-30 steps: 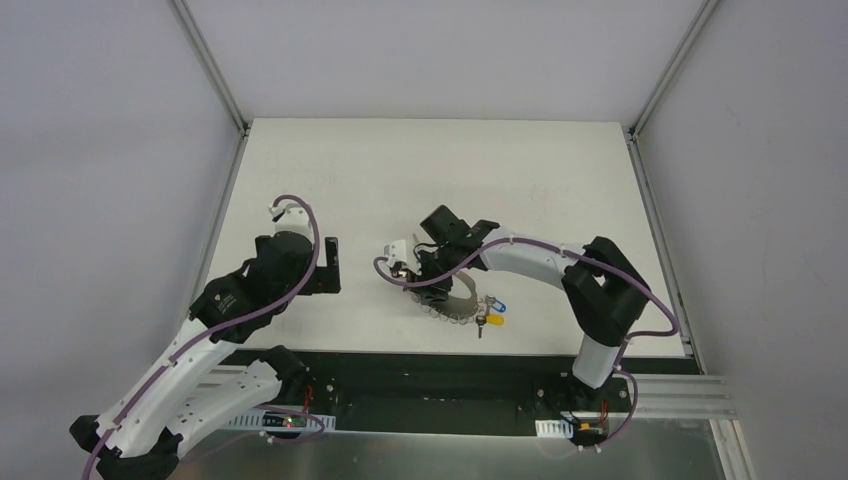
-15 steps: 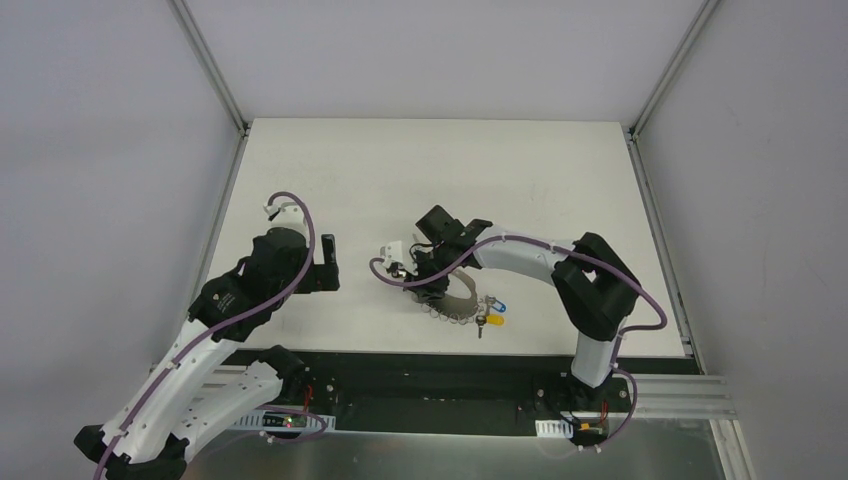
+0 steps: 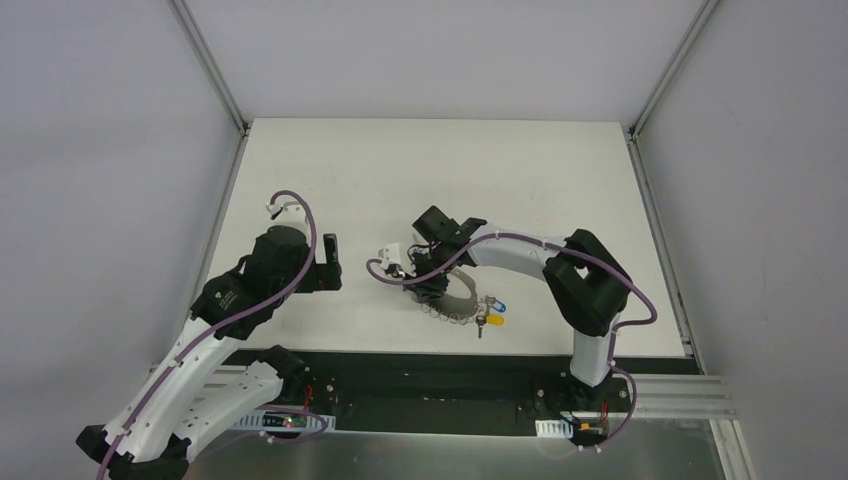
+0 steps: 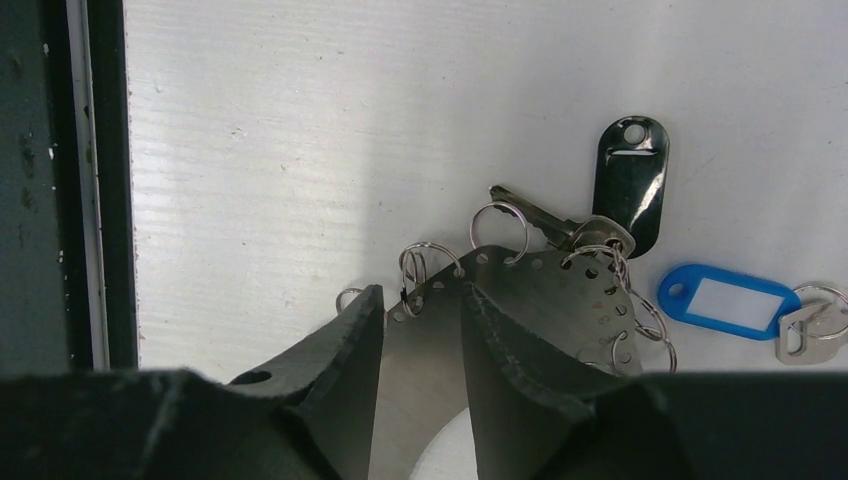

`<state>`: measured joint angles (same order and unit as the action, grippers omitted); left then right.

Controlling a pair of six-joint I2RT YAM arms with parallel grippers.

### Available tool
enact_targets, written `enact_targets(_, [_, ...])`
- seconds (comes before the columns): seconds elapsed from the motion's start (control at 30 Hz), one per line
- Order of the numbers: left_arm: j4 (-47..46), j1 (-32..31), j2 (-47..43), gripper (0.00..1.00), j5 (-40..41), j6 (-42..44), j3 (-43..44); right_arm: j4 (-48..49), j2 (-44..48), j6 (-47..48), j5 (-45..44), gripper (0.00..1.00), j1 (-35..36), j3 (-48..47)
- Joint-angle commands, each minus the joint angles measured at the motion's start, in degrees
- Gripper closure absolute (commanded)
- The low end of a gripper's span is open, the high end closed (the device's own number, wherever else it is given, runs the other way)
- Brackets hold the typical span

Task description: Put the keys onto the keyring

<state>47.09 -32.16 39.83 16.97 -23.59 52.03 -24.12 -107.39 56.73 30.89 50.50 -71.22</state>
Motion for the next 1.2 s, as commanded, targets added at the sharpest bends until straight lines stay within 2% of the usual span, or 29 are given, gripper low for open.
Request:
enact_targets(0.0, [-1.1,0.5,0.1,0.04,-0.6,0.2,-0.4,-2.1,-0.8,2.0,2.4,0.64,0.4,-3.3])
enact_targets(0.27, [-1.2,0.7,0.0,0.04,-0.9,0.4,-0.5,-4.1,-2.0,2.6,3.1,0.7,0.6,-4.8])
enact_targets(0.67, [-1.2,0.8,-0.2,0.03,-1.1,0.4,-0.6,-6.1,-2.9,2.9,3.0,0.74,0.8,-5.5])
enact_targets(0.9, [-1.2,0.9,-0.3,0.03,-1.0,0.4,-0.7,-6.2,-3.5,2.3,2.7,0.9,1.0,-6.2])
enact_targets(0.97, [-1.1,0.9,-0.3,0.03,-1.0,0.4,-0.6,-5.7,-3.7,1.8,2.2,1.0,1.0,-6.3])
enact_targets(1.17, [-1.2,0.9,-0.2,0.03,-0.9,0.4,-0.6,-2.4,-2.2,-0.1,2.4,1.0,0.8,-5.5])
